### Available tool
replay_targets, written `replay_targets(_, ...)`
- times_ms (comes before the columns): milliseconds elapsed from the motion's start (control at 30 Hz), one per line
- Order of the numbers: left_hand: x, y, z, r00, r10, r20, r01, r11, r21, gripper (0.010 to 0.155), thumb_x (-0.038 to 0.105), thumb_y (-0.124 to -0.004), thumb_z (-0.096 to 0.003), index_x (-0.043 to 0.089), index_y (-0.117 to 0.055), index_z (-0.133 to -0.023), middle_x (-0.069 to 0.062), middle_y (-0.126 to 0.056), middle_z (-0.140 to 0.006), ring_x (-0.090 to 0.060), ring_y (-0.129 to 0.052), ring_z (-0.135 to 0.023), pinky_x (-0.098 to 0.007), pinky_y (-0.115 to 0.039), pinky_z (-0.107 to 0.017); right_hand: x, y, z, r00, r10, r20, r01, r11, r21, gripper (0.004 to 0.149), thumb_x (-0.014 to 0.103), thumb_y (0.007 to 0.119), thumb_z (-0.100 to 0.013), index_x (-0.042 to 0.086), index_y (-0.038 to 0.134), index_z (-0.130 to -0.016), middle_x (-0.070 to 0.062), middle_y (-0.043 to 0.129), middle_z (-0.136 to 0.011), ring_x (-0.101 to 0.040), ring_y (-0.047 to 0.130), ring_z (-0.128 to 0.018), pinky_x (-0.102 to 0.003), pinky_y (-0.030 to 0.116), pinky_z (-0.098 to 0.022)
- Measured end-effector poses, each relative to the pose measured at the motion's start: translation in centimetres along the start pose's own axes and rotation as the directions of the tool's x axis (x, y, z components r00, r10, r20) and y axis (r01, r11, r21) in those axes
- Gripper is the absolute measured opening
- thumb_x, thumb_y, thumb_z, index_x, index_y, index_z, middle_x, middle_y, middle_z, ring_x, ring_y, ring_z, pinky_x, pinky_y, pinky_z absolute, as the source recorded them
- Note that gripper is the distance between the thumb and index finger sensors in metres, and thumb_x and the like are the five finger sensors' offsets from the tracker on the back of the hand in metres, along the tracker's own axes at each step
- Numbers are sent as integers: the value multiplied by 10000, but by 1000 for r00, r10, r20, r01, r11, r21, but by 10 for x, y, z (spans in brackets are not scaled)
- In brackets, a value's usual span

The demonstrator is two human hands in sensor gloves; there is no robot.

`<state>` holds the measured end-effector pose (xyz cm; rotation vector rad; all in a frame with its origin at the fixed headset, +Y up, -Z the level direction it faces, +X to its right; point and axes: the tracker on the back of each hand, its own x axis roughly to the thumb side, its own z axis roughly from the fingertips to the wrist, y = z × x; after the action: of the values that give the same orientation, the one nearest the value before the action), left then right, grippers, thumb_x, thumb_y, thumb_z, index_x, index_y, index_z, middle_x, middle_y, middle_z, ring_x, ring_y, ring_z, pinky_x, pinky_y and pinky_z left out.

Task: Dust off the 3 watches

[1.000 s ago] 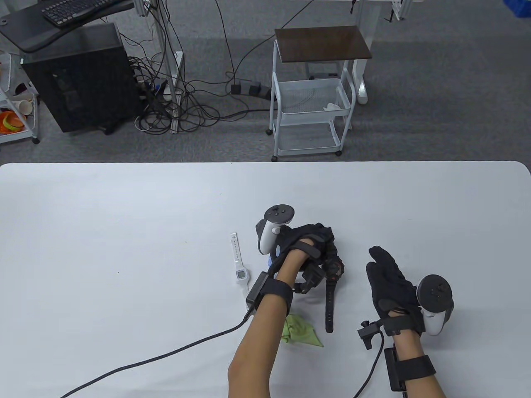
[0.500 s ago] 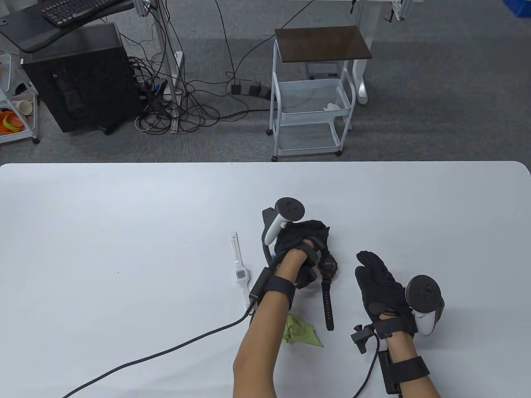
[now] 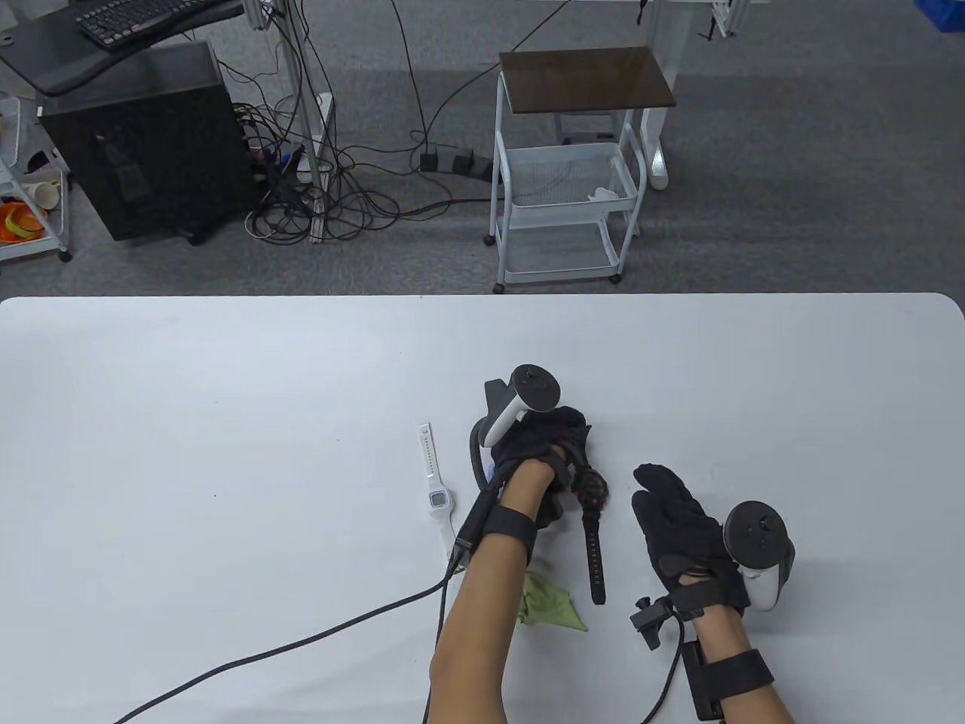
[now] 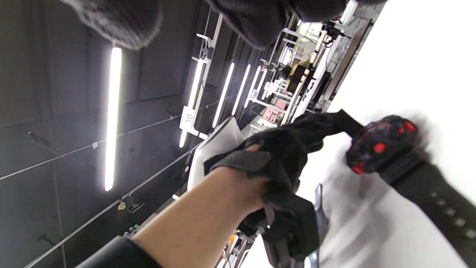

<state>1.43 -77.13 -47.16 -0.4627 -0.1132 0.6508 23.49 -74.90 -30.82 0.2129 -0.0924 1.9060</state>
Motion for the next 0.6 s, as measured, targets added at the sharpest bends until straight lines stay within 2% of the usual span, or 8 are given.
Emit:
replay_targets(133,-3,12,9,999,48,21,-49,998,29,598,551,-671,-567,315,-534,-1099,-59,-93,-1191,-382,86,-1066,-659,-28,-688,-4,0,-1,1000,-13,-6,14,1000,13,833,634,650,-444,13,549,-990,-349,431,-1037,-653,417,-876,-836,163,-466)
replay_targets(300,-3,28,41,989,91,113,-98,993,60,637,564,-660,-568,295,-476,-1116,-79,-103,-1186,-394,62,-1068,-659,-35,-690,-4,-1,0,1000,-14,-1,14,1000,10,838,635,659,-443,18,538,-995,-342,431,-1043,-653,412,-880,-838,156,-465)
replay_targets(333,-5,32,58,987,80,143,-93,992,88,640,570,-654,-568,293,-470,-1115,-86,-116,-1187,-400,44,-1072,-660,-46,-693,-4,-1,-1,1000,-20,8,20,1000,12,831,635,660,-443,29,540,-1000,-308,444,-1062,-657,411,-882,-840,154,-465)
replay_targets(367,-5,33,63,985,78,154,-93,991,96,641,569,-651,-569,287,-471,-1116,-88,-145,-1186,-404,35,-1074,-662,-49,-693,-5,-1,-1,1000,-25,10,25,1000,14,825,632,662,-443,39,540,-1003,-297,447,-1069,-660,410,-882,-841,150,-465)
replay_targets(467,-14,40,98,972,77,224,-103,989,104,648,577,-645,-568,292,-458,-1120,-92,-152,-1189,-414,17,-1079,-667,-52,-692,-8,2,-2,999,-36,12,36,999,29,817,628,669,-445,52,538,-1010,-280,449,-1081,-663,406,-883,-841,147,-466)
replay_targets(600,-42,50,146,950,121,289,-164,978,129,656,587,-640,-570,288,-449,-1122,-101,-171,-1190,-424,-8,-1084,-672,-63,-695,-10,3,-3,999,-28,15,27,998,48,821,626,675,-444,71,504,-1024,-274,414,-1091,-659,383,-894,-841,136,-468)
